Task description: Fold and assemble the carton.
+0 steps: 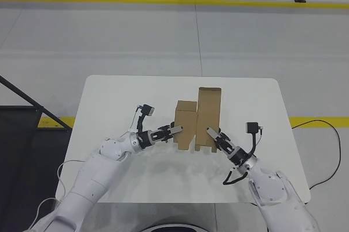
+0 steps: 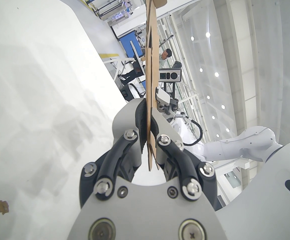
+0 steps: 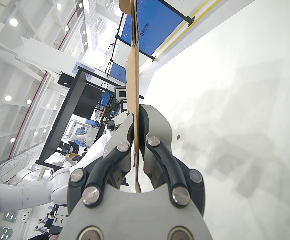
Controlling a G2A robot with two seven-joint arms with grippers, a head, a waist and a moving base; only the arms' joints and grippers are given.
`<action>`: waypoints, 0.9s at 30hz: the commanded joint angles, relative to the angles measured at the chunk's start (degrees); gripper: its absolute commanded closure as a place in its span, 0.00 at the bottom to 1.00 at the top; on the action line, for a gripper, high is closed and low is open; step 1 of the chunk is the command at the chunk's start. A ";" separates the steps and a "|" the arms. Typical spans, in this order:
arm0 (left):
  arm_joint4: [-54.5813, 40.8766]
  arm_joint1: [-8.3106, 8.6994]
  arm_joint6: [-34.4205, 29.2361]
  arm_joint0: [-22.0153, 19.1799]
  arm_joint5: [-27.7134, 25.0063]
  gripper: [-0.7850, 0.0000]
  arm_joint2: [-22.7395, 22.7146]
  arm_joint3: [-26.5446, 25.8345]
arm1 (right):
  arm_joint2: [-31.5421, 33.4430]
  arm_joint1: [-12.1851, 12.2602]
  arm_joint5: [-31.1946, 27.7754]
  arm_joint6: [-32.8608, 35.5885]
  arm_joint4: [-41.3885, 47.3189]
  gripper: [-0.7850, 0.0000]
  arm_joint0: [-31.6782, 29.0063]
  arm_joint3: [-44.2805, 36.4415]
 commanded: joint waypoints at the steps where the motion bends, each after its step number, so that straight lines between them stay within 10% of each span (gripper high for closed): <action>1: -0.11 0.00 -0.22 -0.08 0.05 0.93 0.10 0.06 | 0.01 -0.02 -0.06 -0.12 -0.03 1.00 -0.02 -0.03; 3: -0.32 0.02 -0.45 -0.17 -0.01 0.51 0.11 0.17 | 0.09 -0.02 -0.03 -0.07 -0.17 1.00 -0.02 -0.07; 4: -0.38 0.04 -0.59 -0.21 -0.06 0.11 0.08 0.24 | 0.17 -0.02 0.02 -0.03 -0.17 1.00 -0.02 -0.12; 5: -0.45 0.08 -0.77 -0.24 -0.10 0.00 0.02 0.33 | 0.29 -0.01 0.00 0.00 -0.14 1.00 -0.02 -0.20; 27: 0.29 3.48 -3.41 1.09 -5.37 0.00 -4.57 -0.07 | 4.21 1.44 -0.41 17.32 5.31 1.00 2.22 -1.39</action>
